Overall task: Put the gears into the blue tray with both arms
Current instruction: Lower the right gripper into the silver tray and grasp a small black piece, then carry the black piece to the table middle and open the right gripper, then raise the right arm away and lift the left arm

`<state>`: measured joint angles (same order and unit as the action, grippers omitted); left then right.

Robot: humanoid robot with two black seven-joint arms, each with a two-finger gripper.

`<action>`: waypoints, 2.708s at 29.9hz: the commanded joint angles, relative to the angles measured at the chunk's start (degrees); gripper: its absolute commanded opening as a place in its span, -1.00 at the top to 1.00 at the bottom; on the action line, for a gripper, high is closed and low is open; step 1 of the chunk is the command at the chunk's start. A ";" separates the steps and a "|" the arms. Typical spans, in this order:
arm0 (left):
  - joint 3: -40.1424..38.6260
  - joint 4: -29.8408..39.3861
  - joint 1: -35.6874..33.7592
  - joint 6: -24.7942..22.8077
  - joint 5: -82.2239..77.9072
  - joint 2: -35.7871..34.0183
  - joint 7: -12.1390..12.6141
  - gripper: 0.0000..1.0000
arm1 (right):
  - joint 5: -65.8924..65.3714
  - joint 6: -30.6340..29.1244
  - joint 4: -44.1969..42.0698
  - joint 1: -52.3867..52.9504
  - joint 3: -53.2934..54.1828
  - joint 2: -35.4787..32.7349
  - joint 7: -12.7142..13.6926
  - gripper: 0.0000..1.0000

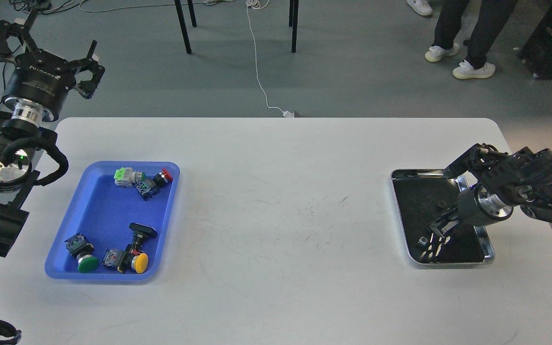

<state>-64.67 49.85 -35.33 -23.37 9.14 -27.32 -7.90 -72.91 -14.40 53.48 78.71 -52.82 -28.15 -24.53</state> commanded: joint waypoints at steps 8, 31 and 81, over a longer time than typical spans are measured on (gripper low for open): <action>0.08 -0.02 0.00 -0.36 -0.08 -0.81 -0.01 -0.96 | -0.04 0.42 1.71 3.19 0.26 -0.15 -0.25 0.76; 0.43 -0.02 -0.18 -0.27 -0.08 -3.70 0.08 -0.95 | 14.64 8.77 -1.26 0.75 10.72 28.15 -0.17 0.73; 14.40 15.98 -8.79 -4.06 -38.49 -8.36 2.19 -0.93 | 39.33 7.19 -7.25 -12.00 57.56 -1.99 0.10 -0.94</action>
<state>-50.27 64.11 -44.11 -27.66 -24.88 -36.22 -5.30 -35.16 -6.53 46.19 67.94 3.04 -28.91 -24.43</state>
